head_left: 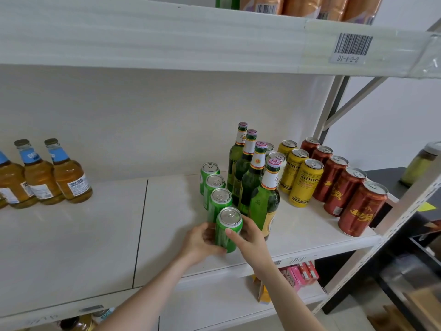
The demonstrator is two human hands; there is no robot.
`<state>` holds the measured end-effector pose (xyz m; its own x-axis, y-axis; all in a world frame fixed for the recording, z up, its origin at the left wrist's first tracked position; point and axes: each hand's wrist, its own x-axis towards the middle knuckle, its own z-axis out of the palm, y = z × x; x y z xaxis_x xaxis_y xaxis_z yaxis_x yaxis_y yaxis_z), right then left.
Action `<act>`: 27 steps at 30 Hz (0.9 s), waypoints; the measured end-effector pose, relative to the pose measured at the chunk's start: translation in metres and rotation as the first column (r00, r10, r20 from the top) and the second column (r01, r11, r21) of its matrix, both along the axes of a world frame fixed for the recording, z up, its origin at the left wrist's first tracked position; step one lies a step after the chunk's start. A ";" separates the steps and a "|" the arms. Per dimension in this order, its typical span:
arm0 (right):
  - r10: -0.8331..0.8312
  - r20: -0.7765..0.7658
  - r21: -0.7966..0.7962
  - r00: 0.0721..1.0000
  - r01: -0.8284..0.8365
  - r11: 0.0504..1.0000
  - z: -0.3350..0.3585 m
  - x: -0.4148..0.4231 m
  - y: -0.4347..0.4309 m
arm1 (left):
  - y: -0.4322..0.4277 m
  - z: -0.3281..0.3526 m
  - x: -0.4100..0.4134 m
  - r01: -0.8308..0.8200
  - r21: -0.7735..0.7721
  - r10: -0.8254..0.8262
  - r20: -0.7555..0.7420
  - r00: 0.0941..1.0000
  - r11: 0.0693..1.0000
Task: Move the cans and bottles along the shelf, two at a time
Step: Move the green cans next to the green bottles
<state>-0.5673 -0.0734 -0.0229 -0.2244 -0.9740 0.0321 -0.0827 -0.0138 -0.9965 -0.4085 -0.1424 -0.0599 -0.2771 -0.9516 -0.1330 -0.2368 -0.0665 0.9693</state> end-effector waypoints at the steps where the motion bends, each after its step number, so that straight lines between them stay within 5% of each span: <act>1: 0.000 0.001 0.001 1.000 0.000 1.000 0.000 0.001 -0.001 | -0.001 0.000 0.001 -0.004 0.001 0.004 0.000 1.000 1.000; 11: 0.000 0.012 0.021 1.000 0.000 1.000 0.002 0.003 -0.008 | -0.006 0.000 0.002 0.003 -0.028 -0.002 0.041 0.999 1.000; 20: -0.028 0.012 0.071 1.000 0.027 0.997 0.008 -0.001 0.004 | -0.006 0.002 0.045 0.060 -0.213 0.014 0.330 0.944 0.975; 27: -0.195 -0.282 0.126 0.939 0.238 0.963 -0.011 0.011 0.037 | 0.013 0.006 0.096 0.114 -0.447 0.170 0.546 0.820 0.887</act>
